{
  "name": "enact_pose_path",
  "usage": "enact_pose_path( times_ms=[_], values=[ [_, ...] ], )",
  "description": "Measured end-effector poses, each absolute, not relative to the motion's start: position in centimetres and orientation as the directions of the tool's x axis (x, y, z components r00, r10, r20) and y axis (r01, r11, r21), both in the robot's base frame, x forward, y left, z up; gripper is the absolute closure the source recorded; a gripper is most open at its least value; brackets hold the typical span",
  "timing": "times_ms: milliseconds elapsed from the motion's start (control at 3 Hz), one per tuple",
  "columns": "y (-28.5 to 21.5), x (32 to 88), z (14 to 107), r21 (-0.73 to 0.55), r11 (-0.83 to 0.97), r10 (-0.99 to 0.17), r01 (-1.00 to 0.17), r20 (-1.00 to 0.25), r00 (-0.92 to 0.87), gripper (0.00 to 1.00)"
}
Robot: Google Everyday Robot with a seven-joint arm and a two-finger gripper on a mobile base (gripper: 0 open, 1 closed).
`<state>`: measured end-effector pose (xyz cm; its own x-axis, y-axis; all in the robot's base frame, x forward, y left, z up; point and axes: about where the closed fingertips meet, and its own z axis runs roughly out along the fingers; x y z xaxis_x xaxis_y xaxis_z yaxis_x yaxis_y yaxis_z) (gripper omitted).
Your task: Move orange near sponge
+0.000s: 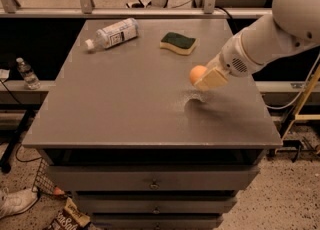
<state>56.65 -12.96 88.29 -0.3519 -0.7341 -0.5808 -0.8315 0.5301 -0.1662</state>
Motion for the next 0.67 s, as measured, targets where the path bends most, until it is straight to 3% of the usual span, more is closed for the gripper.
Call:
enact_pose_path(
  times_ms=[667],
  values=[
    [-13.7, 63.7, 88.5, -0.146, 0.587, -0.694, -0.796, -0.597, -0.402, 1.0]
  ],
)
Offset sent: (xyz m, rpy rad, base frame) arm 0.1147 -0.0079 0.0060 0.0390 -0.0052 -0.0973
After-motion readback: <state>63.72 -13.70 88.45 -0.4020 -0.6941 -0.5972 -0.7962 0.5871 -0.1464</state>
